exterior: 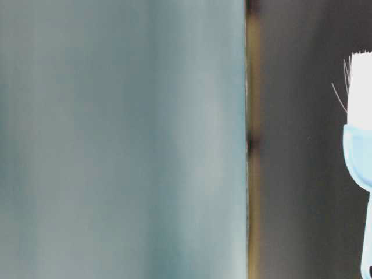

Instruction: Hold the dustpan with a person, while the left arm uses a hand brush to gather the screws into the dustpan.

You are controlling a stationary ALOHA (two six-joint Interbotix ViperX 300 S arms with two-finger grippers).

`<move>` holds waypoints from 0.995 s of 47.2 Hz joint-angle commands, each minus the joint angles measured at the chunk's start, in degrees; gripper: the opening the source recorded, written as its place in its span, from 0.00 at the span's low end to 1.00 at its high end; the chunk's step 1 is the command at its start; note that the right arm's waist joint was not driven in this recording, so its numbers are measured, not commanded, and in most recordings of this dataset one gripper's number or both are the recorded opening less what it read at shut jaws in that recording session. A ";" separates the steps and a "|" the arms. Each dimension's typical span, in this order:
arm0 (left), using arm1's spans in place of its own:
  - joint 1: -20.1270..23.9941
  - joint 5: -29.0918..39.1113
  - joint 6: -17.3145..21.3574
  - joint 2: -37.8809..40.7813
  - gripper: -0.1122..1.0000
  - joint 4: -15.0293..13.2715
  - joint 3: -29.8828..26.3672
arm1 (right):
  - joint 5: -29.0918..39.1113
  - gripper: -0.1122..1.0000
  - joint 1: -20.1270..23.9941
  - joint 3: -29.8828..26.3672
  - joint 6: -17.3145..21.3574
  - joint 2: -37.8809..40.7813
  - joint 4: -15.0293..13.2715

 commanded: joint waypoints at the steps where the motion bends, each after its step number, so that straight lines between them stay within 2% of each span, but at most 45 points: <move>1: -0.97 0.53 -0.79 3.87 0.15 2.46 0.18 | -0.18 0.13 0.00 -0.26 0.18 0.26 0.18; 4: -0.97 0.35 -0.79 6.24 0.12 2.46 0.18 | 2.11 0.15 0.00 1.32 -0.26 -0.79 0.18; 7: -1.05 -0.18 -0.79 9.40 0.10 2.46 0.00 | 5.63 0.09 0.00 2.11 -0.18 -2.37 0.18; 11: -0.97 -1.76 -0.79 12.66 0.10 2.55 -0.26 | 11.43 0.09 0.00 3.52 0.00 -5.01 0.18; 18: -0.79 -8.00 -0.70 18.81 0.10 2.55 0.00 | 17.23 0.09 0.00 5.36 0.53 -10.11 0.18; 35: 0.35 -29.27 -0.18 37.09 0.12 2.55 2.99 | 18.37 0.09 0.00 8.70 2.81 -19.60 0.44; 41: 0.35 -35.07 0.00 45.18 0.30 2.55 3.16 | 17.67 0.09 0.00 10.20 1.76 -21.09 0.18; 47: 0.44 -40.34 0.35 53.44 0.65 2.55 1.14 | 18.28 0.09 0.00 10.99 2.37 -22.06 0.18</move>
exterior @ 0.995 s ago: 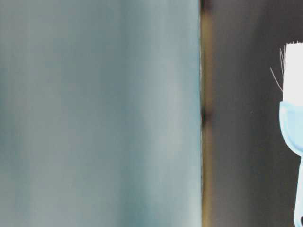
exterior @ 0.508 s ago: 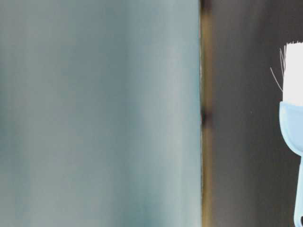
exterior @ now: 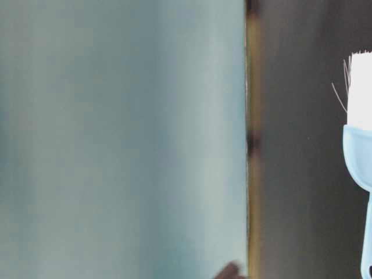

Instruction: Hold the dustpan with a person, while the left arm uses a hand brush to gather the screws into the dustpan.

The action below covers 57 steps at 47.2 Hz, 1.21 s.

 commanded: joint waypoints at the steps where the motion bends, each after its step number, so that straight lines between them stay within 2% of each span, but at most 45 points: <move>1: 0.09 -4.48 0.18 6.77 0.70 0.18 -2.46 | -0.09 0.09 0.00 0.00 0.26 -0.26 0.00; 4: 0.09 -5.71 0.35 11.16 0.84 0.18 -4.13 | 0.00 0.09 0.00 0.00 -0.26 -0.53 0.00; 6: 0.09 -5.71 0.53 13.27 0.86 0.18 -4.92 | 0.00 0.09 0.00 0.09 -0.26 -0.70 0.00; 15: 0.09 -6.06 2.11 20.74 0.80 0.18 -8.09 | 0.70 0.09 0.00 0.09 -0.26 -1.41 0.00; 21: -0.18 -5.71 2.20 23.38 0.82 0.18 -9.93 | 1.76 0.09 0.00 0.09 -0.26 -1.85 0.00; 28: -0.09 -3.52 2.64 24.70 0.83 0.18 -11.51 | 2.64 0.09 0.00 0.09 -0.26 -2.29 0.00; 39: 0.44 4.04 2.72 26.28 0.83 0.18 -13.54 | 3.78 0.09 0.00 0.18 -0.18 -2.72 0.00; 49: 0.53 7.29 2.72 26.81 0.82 0.18 -14.33 | 5.27 0.09 0.00 0.70 0.09 -2.81 0.00; 57: 0.26 10.37 2.72 26.54 0.76 0.18 -14.50 | 6.50 0.09 0.00 0.70 -0.26 -3.08 0.00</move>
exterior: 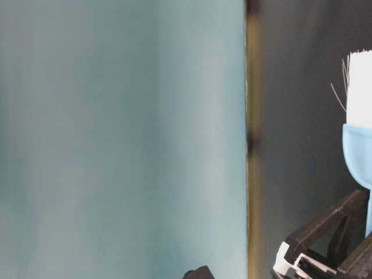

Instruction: Hold the dustpan with a person, while the left arm uses a hand brush to gather the screws into the dustpan.

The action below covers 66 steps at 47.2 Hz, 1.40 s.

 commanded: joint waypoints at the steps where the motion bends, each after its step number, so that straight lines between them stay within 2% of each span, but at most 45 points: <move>1: 0.00 2.55 0.26 0.53 0.74 -0.09 -0.18 | 0.18 0.09 0.00 -0.35 -0.35 0.18 0.00; 4: -0.18 3.25 0.26 0.18 0.64 0.00 -0.26 | 1.23 0.09 0.00 -0.18 -0.35 0.18 -0.09; 10: -0.35 4.39 0.35 -1.58 0.36 0.00 -0.18 | 5.80 0.09 0.00 0.09 -0.35 0.18 -0.09; 18: -0.26 6.42 0.35 -4.48 0.38 0.00 -0.70 | 5.36 0.09 0.00 0.62 -0.18 0.09 0.00; 24: 0.00 13.18 0.35 -8.09 0.38 0.00 -2.29 | 4.92 0.09 0.00 1.49 -0.26 0.09 -0.09; 32: -0.09 30.76 1.32 -15.47 0.38 -0.09 -7.21 | 4.31 0.09 0.00 2.02 -0.18 0.09 0.00; 39: -0.44 46.67 5.71 -22.32 0.38 0.00 -12.66 | 4.31 0.09 0.00 2.02 -0.18 0.00 -0.09; 47: -0.44 58.54 9.23 -27.42 0.38 0.00 -17.67 | 4.31 0.09 0.00 2.02 -0.18 -0.09 0.00; 55: -0.09 69.87 11.69 -27.95 0.38 0.00 -23.29 | 4.31 0.09 0.00 2.02 -0.18 -0.18 0.00; 62: 0.44 88.15 13.01 -25.14 0.38 0.00 -32.17 | 4.39 0.09 0.00 2.02 -0.18 -0.26 -0.09; 66: 0.97 95.63 13.62 -22.32 0.38 0.09 -36.91 | 4.31 0.09 0.00 2.02 -0.18 -0.35 0.00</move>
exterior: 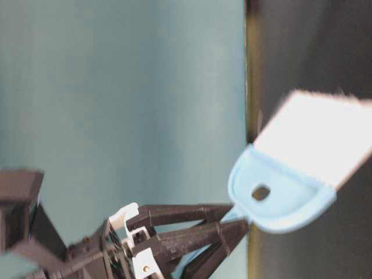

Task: Hold the dustpan with a person, while the left arm uses a hand brush to gather the screws into the dustpan.
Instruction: 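Sweep the screws with the brush in the left gripper into the held dustpan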

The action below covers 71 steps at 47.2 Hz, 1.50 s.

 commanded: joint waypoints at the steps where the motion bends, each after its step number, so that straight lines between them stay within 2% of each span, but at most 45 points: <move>1: 0.79 9.76 0.53 2.55 0.38 0.18 -7.03 | -0.53 0.09 0.00 -0.26 -0.18 0.18 -0.09; 6: 1.14 15.12 2.02 6.06 0.38 0.35 -13.01 | -0.44 0.09 0.00 -0.18 -0.18 0.00 0.00; 10: 1.32 17.05 3.16 8.44 0.38 0.35 -15.38 | -0.44 0.09 0.00 -0.18 -0.18 -0.09 0.00; 21: 1.49 18.19 5.01 14.06 0.38 0.35 -17.58 | -0.44 0.09 0.00 -0.09 -0.18 -0.44 -0.09; 32: 1.49 16.70 6.06 15.12 0.38 0.35 -19.34 | -0.44 0.09 0.00 0.00 -0.18 -0.62 0.00; 45: 0.09 11.87 8.35 18.19 0.38 0.26 -19.42 | -0.44 0.09 0.00 0.00 -0.18 -0.70 0.00; 60: -2.02 5.10 8.26 22.85 0.38 0.26 -21.88 | -0.44 0.09 0.00 0.00 -0.18 -0.79 0.00; 71: -3.34 -3.52 8.00 28.13 0.38 0.26 -27.33 | -0.35 0.09 0.00 0.00 -0.09 -0.88 -0.09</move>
